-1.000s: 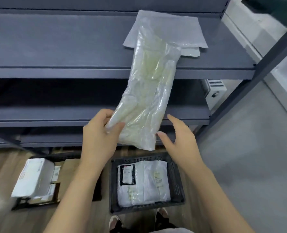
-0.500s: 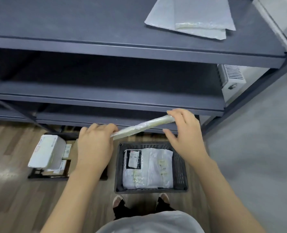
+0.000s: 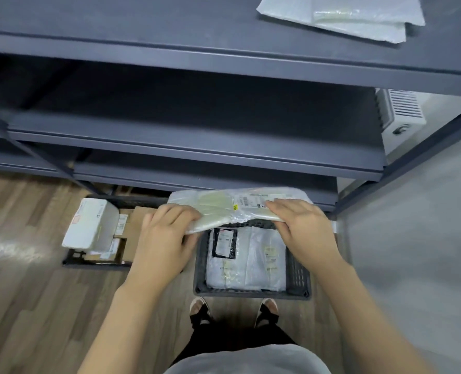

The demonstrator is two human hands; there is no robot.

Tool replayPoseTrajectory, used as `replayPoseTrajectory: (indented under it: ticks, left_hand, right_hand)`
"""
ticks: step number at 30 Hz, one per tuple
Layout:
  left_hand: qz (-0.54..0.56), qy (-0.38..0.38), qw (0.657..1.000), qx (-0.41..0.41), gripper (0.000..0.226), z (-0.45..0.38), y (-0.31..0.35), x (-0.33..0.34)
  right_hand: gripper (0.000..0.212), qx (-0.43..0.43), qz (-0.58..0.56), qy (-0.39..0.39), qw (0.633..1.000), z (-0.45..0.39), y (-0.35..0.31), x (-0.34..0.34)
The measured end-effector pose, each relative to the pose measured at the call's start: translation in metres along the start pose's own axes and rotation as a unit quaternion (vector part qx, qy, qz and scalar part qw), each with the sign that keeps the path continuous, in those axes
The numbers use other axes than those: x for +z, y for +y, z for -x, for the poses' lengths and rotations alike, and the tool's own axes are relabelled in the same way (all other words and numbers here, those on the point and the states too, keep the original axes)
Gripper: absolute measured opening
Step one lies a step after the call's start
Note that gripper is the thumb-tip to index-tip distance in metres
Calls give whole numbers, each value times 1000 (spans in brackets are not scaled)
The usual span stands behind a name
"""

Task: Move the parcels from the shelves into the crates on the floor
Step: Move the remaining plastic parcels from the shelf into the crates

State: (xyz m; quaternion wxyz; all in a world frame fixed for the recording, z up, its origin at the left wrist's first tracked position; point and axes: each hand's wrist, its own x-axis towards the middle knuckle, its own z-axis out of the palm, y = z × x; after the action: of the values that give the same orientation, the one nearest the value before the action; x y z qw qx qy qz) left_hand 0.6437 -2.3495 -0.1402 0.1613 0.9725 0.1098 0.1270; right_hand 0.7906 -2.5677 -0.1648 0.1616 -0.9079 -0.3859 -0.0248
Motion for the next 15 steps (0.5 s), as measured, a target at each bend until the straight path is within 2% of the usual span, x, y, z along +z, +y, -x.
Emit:
replayPoseTrajectory:
  ticks: [3,5,11,15]
  left_hand:
    - [30,-31,999,-29,50,4,-3,1]
    - [58,-32,997,-41,56,6,-3,0]
    - [62,0,998,-13,52,1,-3,-8]
    - [-32,53,998,19,35,-1,0,-11]
  right_hand:
    - [36,5,-7,67,998,-2,-1,1]
    - [36,-4,-16,105,994,-4,-3,-1]
    - [39,-24,-47,135,989,-6,-9,-4]
    - [37,-33,-39,143,988,-7,-16,-5]
